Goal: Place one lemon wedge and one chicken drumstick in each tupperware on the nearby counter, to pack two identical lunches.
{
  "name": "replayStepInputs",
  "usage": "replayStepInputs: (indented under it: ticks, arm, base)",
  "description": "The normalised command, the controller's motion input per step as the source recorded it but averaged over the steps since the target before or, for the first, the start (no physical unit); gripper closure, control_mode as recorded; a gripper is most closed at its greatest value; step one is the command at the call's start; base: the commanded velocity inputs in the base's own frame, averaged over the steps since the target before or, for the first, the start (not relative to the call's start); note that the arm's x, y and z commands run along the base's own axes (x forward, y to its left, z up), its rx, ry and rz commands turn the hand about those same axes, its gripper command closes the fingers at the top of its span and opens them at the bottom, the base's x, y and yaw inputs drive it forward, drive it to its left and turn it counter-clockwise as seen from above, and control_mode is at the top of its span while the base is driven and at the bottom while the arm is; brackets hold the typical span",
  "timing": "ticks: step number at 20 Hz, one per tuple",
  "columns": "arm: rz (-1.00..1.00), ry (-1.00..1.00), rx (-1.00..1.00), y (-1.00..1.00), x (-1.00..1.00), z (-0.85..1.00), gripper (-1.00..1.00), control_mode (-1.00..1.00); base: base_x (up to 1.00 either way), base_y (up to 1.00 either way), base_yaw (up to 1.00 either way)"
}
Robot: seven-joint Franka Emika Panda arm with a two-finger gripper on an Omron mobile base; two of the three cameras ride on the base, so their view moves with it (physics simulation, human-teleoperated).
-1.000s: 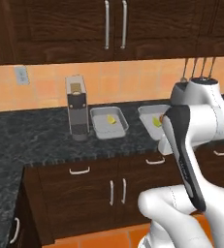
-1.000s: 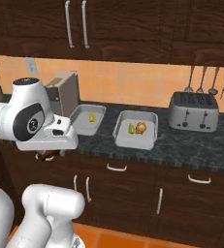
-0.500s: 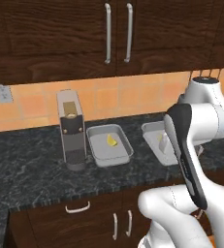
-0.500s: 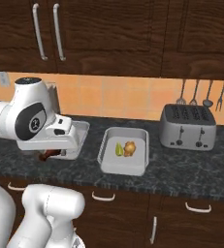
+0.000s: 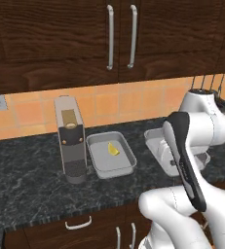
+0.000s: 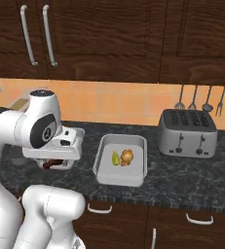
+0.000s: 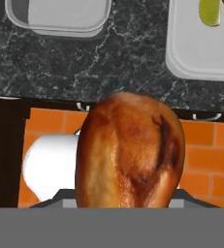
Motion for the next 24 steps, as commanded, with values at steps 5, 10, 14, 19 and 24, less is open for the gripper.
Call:
replayStepInputs:
  ticks: [5,10,14,19,24]
  arm:
    - [-0.01,0.00,0.07,0.66,0.36,-0.78,1.00,-1.00]
    - [-0.09,0.09,-0.04,0.98,0.95,-0.11,1.00,-1.00]
    - [-0.08,0.34,-0.18,0.73,1.00,0.19,1.00,-1.00]
    - [0.00,0.22,-0.06,0.18,0.87,0.01,1.00,-1.00]
    - [0.00,0.03,0.00,0.00,0.75,-0.40,1.00,-1.00]
  base:
    - [0.00,0.00,0.00]
    - [0.00,0.00,0.00]
    - [0.00,0.00,0.00]
    - [0.00,0.00,0.00]
    - [0.00,0.00,0.00]
